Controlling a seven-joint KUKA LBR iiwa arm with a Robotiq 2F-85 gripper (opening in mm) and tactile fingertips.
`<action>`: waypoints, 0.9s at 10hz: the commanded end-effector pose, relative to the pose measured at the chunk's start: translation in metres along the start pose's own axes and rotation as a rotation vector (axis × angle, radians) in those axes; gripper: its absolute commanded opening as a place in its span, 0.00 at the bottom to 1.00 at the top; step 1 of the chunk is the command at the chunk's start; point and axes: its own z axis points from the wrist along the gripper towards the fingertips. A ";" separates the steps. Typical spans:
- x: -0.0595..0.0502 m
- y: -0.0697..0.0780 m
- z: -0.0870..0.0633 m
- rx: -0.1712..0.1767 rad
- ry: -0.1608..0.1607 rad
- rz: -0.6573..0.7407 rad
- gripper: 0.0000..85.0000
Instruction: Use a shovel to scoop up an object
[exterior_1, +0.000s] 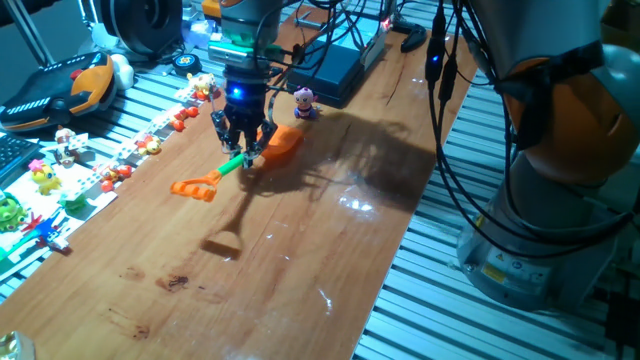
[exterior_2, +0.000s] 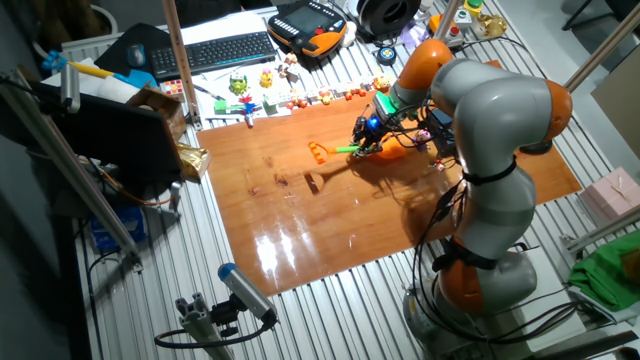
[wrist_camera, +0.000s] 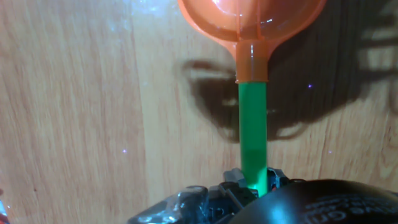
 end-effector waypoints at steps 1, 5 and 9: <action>-0.002 -0.002 -0.001 -0.005 0.005 -0.002 0.01; -0.005 -0.009 -0.004 -0.027 0.016 -0.018 0.01; -0.002 -0.007 -0.004 -0.031 0.006 -0.025 0.01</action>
